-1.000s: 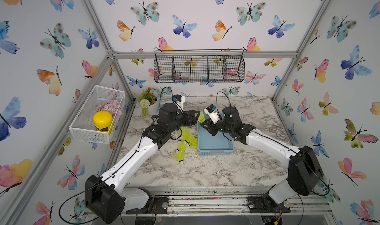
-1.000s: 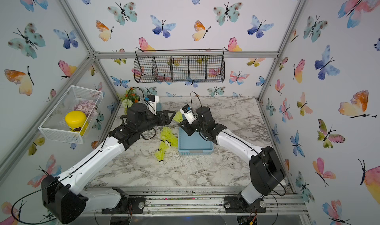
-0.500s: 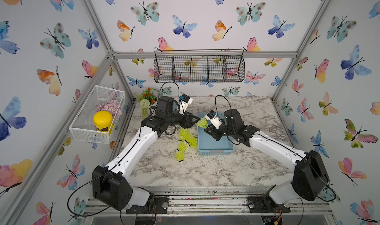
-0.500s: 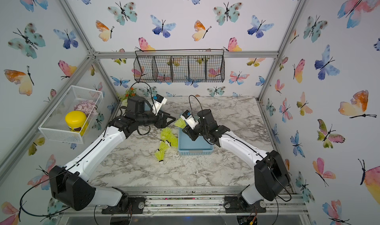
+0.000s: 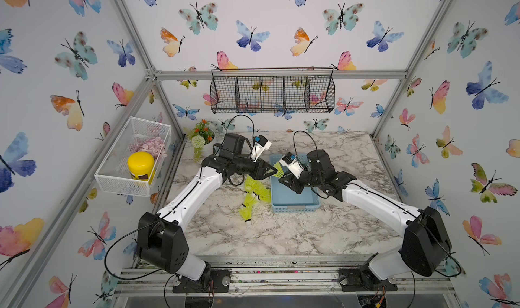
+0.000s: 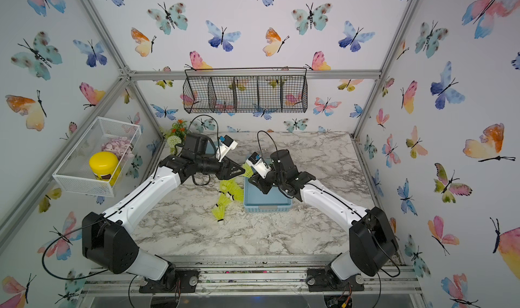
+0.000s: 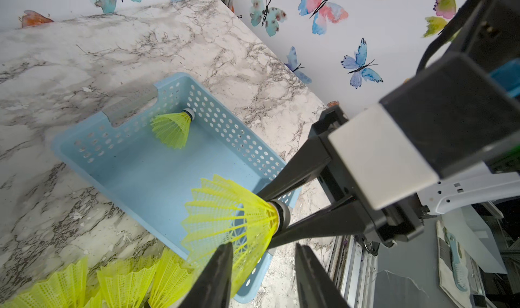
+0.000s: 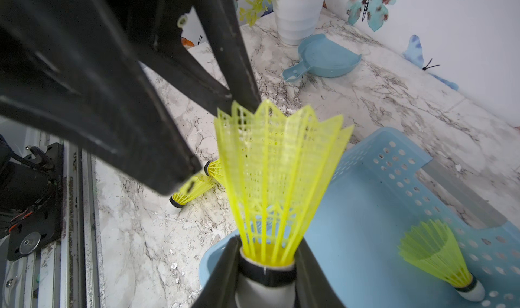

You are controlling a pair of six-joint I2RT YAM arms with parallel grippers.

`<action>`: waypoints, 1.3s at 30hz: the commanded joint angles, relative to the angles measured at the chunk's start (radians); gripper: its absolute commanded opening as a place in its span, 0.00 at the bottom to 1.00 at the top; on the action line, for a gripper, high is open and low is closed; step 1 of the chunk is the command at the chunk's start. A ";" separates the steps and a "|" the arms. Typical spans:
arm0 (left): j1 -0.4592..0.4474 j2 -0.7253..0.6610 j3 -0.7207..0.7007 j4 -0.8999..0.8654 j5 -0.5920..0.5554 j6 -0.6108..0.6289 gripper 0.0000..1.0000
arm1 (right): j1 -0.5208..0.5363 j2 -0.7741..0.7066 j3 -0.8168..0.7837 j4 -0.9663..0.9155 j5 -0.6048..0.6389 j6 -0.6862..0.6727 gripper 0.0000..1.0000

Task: Put the shuttlecocks into the storage box
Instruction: Place the shuttlecock in the storage box.

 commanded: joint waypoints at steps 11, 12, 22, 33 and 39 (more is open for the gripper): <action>0.000 0.039 0.014 0.000 0.100 -0.012 0.00 | 0.003 -0.015 -0.018 -0.005 0.018 -0.007 0.39; 0.000 0.041 0.014 0.008 0.099 -0.023 0.00 | 0.003 -0.020 -0.026 0.005 0.035 -0.001 0.43; 0.001 0.007 -0.077 0.324 -0.062 -0.378 0.00 | -0.010 -0.152 -0.205 0.153 0.431 0.072 0.68; -0.009 0.083 -0.165 0.551 -0.214 -0.693 0.00 | -0.207 -0.263 -0.325 0.161 0.470 0.216 0.71; -0.041 0.165 -0.129 0.561 -0.274 -0.728 0.00 | -0.249 -0.287 -0.349 0.149 0.445 0.266 0.71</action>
